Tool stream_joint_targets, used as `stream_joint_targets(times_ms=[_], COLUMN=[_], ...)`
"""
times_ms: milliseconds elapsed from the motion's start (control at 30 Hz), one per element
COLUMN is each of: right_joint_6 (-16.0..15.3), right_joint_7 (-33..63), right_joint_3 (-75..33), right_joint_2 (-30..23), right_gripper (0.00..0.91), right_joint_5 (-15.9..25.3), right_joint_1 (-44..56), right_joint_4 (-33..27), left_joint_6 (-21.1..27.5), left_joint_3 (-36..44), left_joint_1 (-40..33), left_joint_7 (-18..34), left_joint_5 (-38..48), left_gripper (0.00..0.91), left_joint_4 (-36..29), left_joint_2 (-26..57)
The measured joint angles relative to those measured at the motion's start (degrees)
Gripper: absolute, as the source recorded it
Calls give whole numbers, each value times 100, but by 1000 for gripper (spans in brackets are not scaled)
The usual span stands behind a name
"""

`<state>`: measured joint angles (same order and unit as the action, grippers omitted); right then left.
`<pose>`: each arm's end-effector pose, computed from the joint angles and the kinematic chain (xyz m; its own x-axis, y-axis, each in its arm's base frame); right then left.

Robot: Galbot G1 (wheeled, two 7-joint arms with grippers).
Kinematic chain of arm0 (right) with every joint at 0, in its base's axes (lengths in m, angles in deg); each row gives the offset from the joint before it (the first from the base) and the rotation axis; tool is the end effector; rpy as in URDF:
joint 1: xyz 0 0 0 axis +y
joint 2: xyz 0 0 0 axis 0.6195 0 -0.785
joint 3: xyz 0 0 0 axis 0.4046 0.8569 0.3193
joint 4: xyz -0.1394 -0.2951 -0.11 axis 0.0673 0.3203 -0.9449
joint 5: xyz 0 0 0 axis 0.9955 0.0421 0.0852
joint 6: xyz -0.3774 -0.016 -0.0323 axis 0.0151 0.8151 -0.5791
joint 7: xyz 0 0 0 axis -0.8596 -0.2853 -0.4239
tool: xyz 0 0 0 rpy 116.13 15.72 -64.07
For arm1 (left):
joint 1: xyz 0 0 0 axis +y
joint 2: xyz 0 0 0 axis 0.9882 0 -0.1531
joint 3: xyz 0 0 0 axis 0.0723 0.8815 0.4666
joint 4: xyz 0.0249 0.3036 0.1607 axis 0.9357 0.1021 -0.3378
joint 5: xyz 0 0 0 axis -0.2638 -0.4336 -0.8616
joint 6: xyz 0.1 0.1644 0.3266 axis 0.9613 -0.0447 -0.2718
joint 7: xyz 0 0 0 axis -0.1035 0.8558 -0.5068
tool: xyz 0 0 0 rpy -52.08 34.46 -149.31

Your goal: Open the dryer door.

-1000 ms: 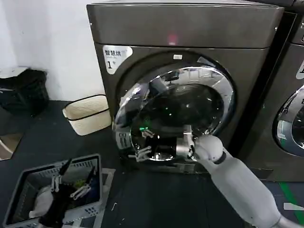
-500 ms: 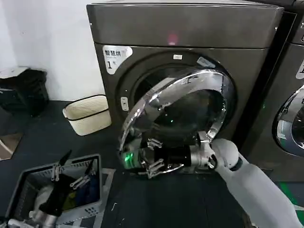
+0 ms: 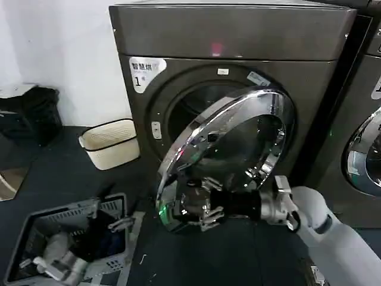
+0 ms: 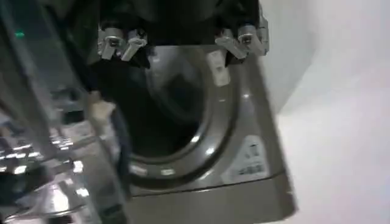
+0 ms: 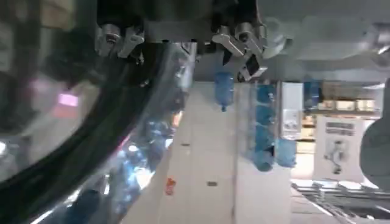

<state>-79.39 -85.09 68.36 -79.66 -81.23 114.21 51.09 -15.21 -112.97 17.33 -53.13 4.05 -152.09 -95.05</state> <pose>0.3750 -0.0530 -0.1249 -0.1532 -0.9876 -0.0341 -0.9849 0.1554 -0.0765 0.2394 0.1283 -0.2756 -0.8510 0.4573 -0.2582 0.3673 0.8696 0.3300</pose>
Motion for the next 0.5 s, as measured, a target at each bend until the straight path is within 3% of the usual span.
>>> stream_joint_targets(times_ms=[233,500], right_joint_6=[157,319], right_joint_7=[252,983], right_joint_3=[-1278,-2919], right_joint_2=[193,-21], right_gripper=[907,907], right_joint_5=[31,177], right_joint_1=[1125,2592], right_joint_4=[264,647], left_joint_6=[64,81], left_joint_3=[556,1149], left_joint_1=[-309,-825], left_joint_7=[-24,-6], left_joint_5=[4,143], left_gripper=[907,907], left_joint_4=[146,384], left_joint_2=[229,489])
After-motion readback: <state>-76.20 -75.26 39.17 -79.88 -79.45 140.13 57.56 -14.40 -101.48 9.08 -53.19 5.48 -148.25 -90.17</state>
